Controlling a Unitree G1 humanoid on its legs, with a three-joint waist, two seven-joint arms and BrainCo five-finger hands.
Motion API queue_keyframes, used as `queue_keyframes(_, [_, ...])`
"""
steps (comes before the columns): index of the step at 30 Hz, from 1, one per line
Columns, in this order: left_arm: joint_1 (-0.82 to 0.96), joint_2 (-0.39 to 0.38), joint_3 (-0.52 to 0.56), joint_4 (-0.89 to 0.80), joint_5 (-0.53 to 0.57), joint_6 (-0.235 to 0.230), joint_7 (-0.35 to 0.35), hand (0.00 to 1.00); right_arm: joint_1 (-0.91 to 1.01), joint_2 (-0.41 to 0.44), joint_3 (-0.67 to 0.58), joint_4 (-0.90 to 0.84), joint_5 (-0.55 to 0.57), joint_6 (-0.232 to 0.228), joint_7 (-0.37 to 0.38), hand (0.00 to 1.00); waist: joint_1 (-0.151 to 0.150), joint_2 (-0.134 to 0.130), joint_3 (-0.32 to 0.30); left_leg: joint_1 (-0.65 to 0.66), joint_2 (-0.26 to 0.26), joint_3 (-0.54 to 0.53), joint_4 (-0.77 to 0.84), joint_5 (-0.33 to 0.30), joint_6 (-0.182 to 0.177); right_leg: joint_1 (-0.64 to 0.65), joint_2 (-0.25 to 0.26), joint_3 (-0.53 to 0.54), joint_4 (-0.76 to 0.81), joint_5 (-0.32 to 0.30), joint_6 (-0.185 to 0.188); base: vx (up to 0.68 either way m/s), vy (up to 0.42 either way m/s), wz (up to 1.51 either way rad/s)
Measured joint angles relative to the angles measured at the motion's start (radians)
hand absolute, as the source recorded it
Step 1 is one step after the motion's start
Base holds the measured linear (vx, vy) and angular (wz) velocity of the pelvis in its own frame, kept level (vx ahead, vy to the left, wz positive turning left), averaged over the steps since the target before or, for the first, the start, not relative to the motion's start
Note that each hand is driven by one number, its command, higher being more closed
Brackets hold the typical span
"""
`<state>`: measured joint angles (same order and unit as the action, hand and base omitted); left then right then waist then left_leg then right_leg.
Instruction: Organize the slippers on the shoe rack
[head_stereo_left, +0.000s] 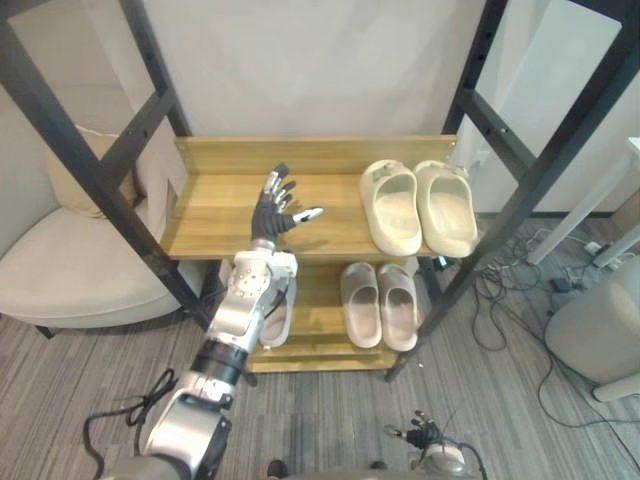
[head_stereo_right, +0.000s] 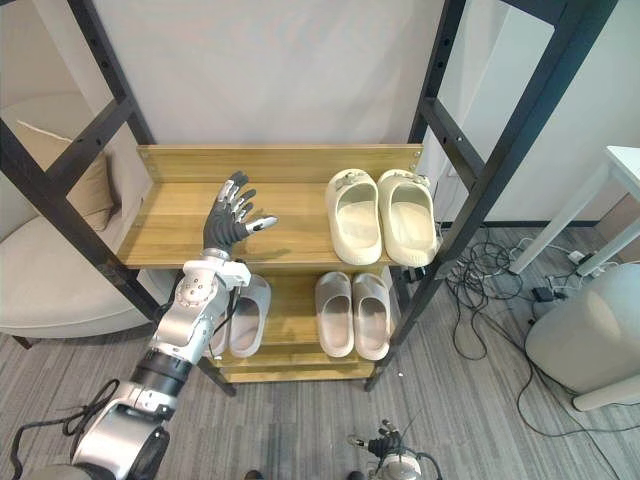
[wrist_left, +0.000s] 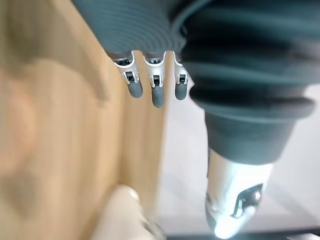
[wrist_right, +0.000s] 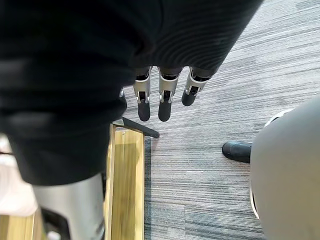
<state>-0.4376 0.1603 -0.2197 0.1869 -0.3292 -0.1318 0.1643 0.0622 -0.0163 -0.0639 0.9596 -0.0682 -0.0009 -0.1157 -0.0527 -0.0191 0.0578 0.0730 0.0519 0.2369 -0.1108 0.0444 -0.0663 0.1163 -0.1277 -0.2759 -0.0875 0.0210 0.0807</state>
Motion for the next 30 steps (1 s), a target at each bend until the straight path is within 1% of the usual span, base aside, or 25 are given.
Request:
queue_keyframes(3, [0.072, -0.032, -0.037, -0.119, -0.035, -0.018, -0.022, 0.00, 0.005, -0.010, 0.012, 0.017, 0.000, -0.001, 0.009, 0.00, 0.013, 0.002, -0.011, -0.004, 0.005, -0.022, 0.000, 0.002, 0.000, -0.005, -0.002, -0.005, 0.017, -0.009, 0.001, -0.03, -0.013, 0.13])
queue_keyframes(5, [0.124, -0.050, -0.084, -0.202, -0.068, -0.026, -0.054, 0.00, 0.008, -0.020, 0.031, 0.028, 0.000, 0.000, 0.014, 0.00, 0.021, 0.001, -0.015, -0.006, 0.004, -0.039, 0.000, 0.004, 0.001, -0.005, -0.008, -0.017, 0.033, -0.020, 0.003, -0.02, 0.000, 0.18])
queue_keyframes(8, [0.205, -0.073, -0.123, -0.285, -0.110, -0.032, -0.105, 0.00, 0.006, -0.025, 0.038, 0.044, 0.000, 0.001, 0.018, 0.00, 0.043, 0.003, -0.022, -0.012, 0.000, -0.053, 0.000, 0.007, 0.004, -0.011, -0.012, -0.022, 0.050, -0.030, 0.004, -0.02, 0.000, 0.13])
queue_keyframes(11, [0.297, -0.071, -0.124, -0.306, -0.151, -0.037, -0.150, 0.00, -0.005, -0.025, 0.048, 0.046, 0.000, 0.004, 0.018, 0.00, 0.052, 0.001, -0.024, -0.012, -0.006, -0.062, 0.000, 0.012, 0.006, -0.005, -0.010, -0.041, 0.050, -0.031, 0.003, -0.02, -0.010, 0.14])
queue_keyframes(13, [0.389, -0.051, -0.116, -0.295, -0.184, -0.036, -0.174, 0.00, -0.007, -0.026, 0.068, 0.046, -0.001, 0.005, 0.018, 0.00, 0.056, -0.001, -0.025, 0.000, -0.008, -0.068, 0.000, 0.011, 0.006, 0.010, -0.010, -0.047, 0.047, -0.033, 0.004, -0.03, -0.005, 0.09])
queue_keyframes(17, [0.539, -0.048, -0.059, -0.181, -0.204, -0.023, -0.220, 0.00, -0.012, -0.023, 0.079, 0.060, -0.003, 0.005, 0.027, 0.00, 0.065, -0.012, -0.031, 0.005, -0.009, -0.097, 0.000, 0.012, 0.006, 0.026, -0.010, -0.075, 0.047, -0.046, 0.005, -0.03, -0.014, 0.19])
queue_keyframes(19, [0.604, -0.034, -0.008, -0.091, -0.203, -0.012, -0.236, 0.00, -0.014, -0.023, 0.080, 0.073, -0.004, 0.005, 0.030, 0.00, 0.075, -0.017, -0.035, 0.006, -0.009, -0.109, 0.000, 0.012, 0.005, 0.032, -0.009, -0.082, 0.047, -0.048, 0.005, -0.01, -0.013, 0.15])
queue_keyframes(22, [0.652, -0.017, 0.044, 0.070, -0.187, -0.001, -0.250, 0.00, -0.013, -0.023, 0.080, 0.085, -0.009, 0.004, 0.035, 0.00, 0.090, -0.024, -0.033, 0.016, -0.011, -0.111, 0.000, 0.012, 0.005, 0.049, -0.010, -0.093, 0.046, -0.052, 0.007, -0.01, -0.004, 0.11])
queue_keyframes(24, [0.660, -0.015, 0.075, 0.168, -0.140, 0.011, -0.254, 0.00, -0.011, -0.024, 0.086, 0.088, -0.010, 0.002, 0.037, 0.00, 0.094, -0.027, -0.032, 0.018, -0.013, -0.116, 0.000, 0.011, 0.005, 0.058, -0.011, -0.100, 0.045, -0.061, 0.003, -0.01, -0.001, 0.15])
queue_keyframes(27, [0.659, -0.016, 0.109, 0.329, -0.041, 0.012, -0.251, 0.00, -0.011, -0.024, 0.087, 0.088, -0.011, -0.008, 0.039, 0.00, 0.095, -0.028, -0.032, 0.017, -0.015, -0.123, 0.000, 0.010, 0.003, 0.058, -0.013, -0.103, 0.046, -0.069, 0.014, -0.01, 0.001, 0.05])
queue_keyframes(30, [0.648, -0.026, 0.127, 0.512, 0.080, 0.012, -0.223, 0.00, -0.005, -0.025, 0.088, 0.089, -0.012, -0.019, 0.039, 0.00, 0.095, -0.030, -0.032, 0.017, -0.017, -0.137, 0.000, 0.008, 0.002, 0.058, -0.013, -0.104, 0.048, -0.071, 0.012, 0.00, 0.000, 0.00])
